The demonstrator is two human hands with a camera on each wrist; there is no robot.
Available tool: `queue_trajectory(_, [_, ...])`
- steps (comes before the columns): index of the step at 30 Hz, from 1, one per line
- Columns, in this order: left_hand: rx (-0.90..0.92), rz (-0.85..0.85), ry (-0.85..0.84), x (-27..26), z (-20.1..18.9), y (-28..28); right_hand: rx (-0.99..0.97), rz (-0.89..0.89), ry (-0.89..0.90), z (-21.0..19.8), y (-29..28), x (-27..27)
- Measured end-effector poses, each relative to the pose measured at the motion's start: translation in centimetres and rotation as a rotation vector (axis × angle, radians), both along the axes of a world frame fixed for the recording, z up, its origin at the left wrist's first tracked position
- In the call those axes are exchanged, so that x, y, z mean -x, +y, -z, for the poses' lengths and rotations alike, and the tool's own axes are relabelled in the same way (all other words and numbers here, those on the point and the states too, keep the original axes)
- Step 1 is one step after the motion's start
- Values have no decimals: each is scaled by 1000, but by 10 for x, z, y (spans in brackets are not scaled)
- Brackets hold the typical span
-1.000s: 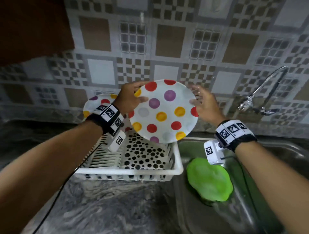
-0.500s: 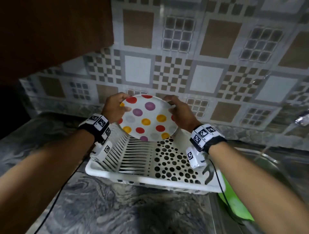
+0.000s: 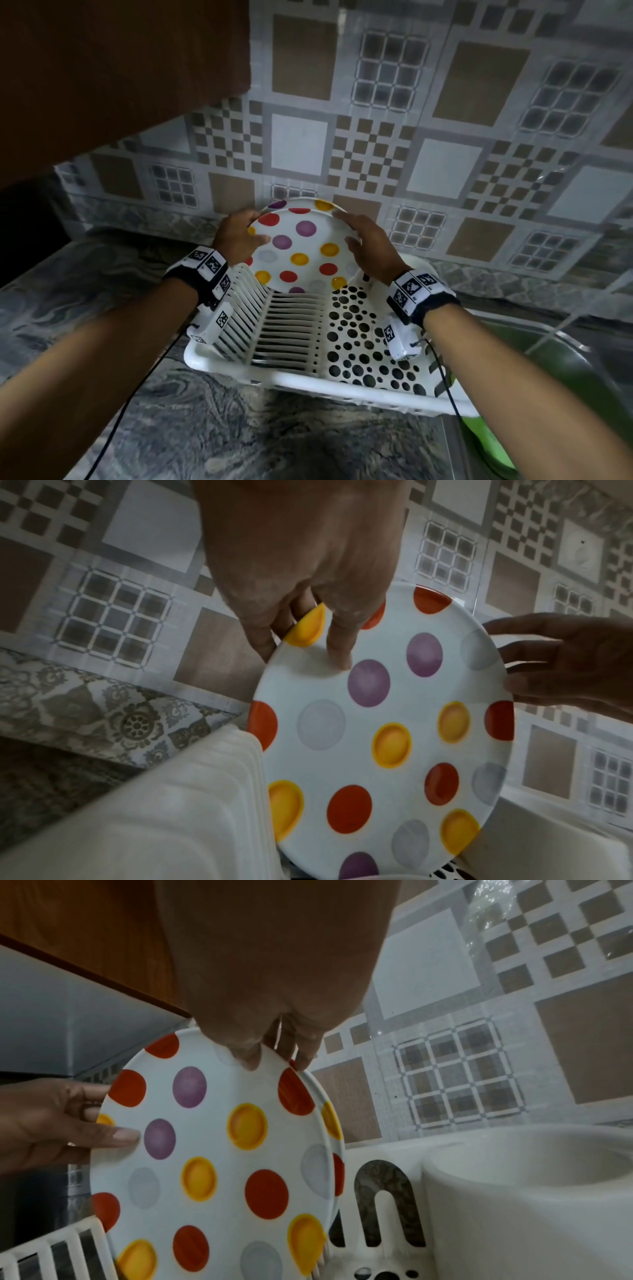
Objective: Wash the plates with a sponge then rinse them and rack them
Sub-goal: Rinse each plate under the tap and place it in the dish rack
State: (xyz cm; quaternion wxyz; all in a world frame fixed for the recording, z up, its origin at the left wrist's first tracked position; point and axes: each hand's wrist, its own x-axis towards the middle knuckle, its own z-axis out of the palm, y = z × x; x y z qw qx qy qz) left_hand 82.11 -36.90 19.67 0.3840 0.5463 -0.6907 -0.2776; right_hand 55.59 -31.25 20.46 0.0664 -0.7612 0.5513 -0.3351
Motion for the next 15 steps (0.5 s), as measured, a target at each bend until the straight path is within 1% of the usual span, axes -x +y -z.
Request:
queue_trajectory(1, [-12,-9,4,-1,-1,0,-3,0,-9,-1,1,3])
queue_trajectory(2, [-35,-4,44,-3,-1,2,-12,3,-18,-1,2,6])
queue_trajectory(4, [-37,62,140,-6,-6,7,-19,5,-38,-2,5,12])
queue_trajectory(6, [0,144,167,-5,-16,16,-26,10,-84,-4,12,19])
queue_trajectory(9, [117,151,172,8,-38,29,-38,53,-116,-12,26,36])
queue_trajectory(12, [258,179,197,42,-58,45,-48,68,-147,-17,46,65])
queue_trajectory(14, [276,248,210,79,-66,60,-61,89,-203,-21,63,90])
queue_trajectory(15, [269,296,212,101,-70,70,-69,122,-201,-22,72,105])
